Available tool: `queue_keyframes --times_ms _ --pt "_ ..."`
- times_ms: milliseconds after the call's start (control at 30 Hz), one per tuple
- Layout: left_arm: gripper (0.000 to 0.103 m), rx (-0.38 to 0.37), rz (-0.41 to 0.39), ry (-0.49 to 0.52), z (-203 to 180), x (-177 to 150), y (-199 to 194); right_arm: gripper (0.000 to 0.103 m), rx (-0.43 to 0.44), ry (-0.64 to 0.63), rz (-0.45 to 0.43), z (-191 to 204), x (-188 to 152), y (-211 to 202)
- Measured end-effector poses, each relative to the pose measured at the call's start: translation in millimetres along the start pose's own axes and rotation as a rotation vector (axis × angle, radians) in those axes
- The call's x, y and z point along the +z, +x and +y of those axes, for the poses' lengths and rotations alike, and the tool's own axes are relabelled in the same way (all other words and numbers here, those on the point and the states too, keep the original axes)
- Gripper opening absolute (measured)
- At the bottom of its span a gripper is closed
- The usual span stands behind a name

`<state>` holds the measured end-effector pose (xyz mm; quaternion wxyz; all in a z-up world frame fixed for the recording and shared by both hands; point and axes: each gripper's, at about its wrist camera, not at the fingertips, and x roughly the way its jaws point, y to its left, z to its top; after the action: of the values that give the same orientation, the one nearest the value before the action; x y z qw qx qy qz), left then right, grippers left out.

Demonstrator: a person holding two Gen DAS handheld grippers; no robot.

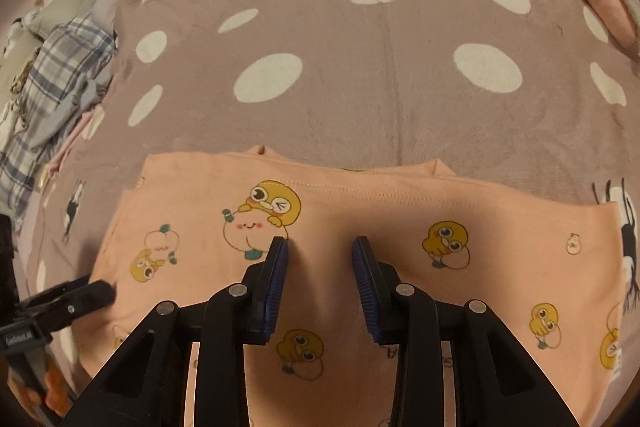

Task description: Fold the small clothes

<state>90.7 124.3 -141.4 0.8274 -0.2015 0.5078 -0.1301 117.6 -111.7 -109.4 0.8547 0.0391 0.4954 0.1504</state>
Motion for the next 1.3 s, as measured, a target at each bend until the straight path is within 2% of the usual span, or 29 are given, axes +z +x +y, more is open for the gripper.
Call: queue_keyframes --times_ms 233,533,733,867,1033,1100,1233,1300 --pt "0.058 0.032 -0.011 0.030 -1.5 -3.6 -0.8 0.037 0.004 -0.025 -0.034 4.8 -6.1 -21.7" --pt "0.058 0.054 -0.027 0.043 -2.6 -9.4 -3.8 0.037 -0.013 -0.095 -0.072 20.2 -47.1 -52.3" --pt "0.058 0.068 -0.026 0.039 -5.2 -9.2 -3.2 0.037 -0.028 -0.104 0.011 23.3 -58.5 -31.7" --pt "0.058 0.082 -0.024 0.053 -8.5 -9.8 -3.1 0.037 -0.006 -0.107 0.002 25.3 -57.7 -43.3" --pt "0.058 0.091 -0.024 0.060 -9.8 -10.8 -2.3 0.037 0.021 -0.122 -0.012 32.4 -72.2 -58.1" --pt "0.058 0.093 -0.024 0.059 -9.8 -11.0 -2.1 0.037 0.022 -0.138 -0.006 36.5 -78.0 -56.4" --pt "0.058 0.099 -0.019 0.060 -10.9 -11.1 -1.2 0.037 0.031 -0.139 0.060 37.2 -85.5 -36.7" --pt "0.058 0.100 -0.015 0.062 -12.0 -11.5 -0.4 0.037 0.024 -0.149 0.050 39.4 -86.4 -34.7"
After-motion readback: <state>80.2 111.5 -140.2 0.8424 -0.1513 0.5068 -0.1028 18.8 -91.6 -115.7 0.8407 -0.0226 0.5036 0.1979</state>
